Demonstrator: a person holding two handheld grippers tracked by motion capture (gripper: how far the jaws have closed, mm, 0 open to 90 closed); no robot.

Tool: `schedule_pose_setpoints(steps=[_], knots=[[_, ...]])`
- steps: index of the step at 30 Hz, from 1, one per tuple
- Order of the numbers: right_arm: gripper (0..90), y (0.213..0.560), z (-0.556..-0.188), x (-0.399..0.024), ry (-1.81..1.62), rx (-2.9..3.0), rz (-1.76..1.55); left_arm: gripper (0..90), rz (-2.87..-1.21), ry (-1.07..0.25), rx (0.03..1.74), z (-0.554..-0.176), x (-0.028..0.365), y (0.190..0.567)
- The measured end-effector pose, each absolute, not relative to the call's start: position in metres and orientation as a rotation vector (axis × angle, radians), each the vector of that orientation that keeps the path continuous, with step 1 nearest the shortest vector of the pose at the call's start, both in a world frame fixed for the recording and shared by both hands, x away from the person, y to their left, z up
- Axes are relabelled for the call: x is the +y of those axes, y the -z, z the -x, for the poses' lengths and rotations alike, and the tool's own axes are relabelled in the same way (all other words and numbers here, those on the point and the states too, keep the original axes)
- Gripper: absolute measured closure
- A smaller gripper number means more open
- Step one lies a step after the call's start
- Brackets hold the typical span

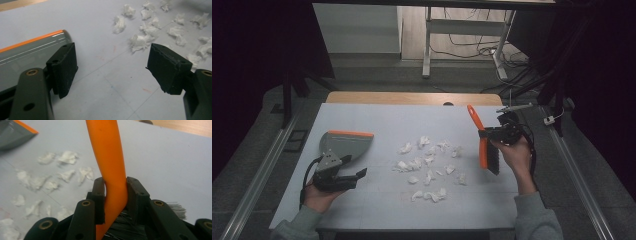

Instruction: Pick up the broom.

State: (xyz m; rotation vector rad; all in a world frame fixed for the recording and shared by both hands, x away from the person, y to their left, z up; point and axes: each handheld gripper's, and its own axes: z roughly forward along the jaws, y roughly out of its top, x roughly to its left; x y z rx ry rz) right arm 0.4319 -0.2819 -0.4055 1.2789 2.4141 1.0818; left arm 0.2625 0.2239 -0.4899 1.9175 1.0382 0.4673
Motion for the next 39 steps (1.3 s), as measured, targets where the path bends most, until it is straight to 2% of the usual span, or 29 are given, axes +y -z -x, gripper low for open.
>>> schedule_pose_setpoints(steps=[9, 24, 39], knots=[[69.9, 0.389, -0.419, -0.267, -1.243, 2.383, -1.234, 26.4, -1.921, -0.461, 1.007, -0.270, 0.211, 0.481], [69.9, 0.376, -0.399, -0.224, -1.458, 2.357, -1.175, 26.7, -1.941, -0.426, 0.861, -0.282, 0.162, 0.451], [69.9, 0.403, -0.399, -0.182, -1.605, 2.303, -1.266, 26.2, -1.944, -0.337, 0.816, -0.294, 0.122, 0.456]])
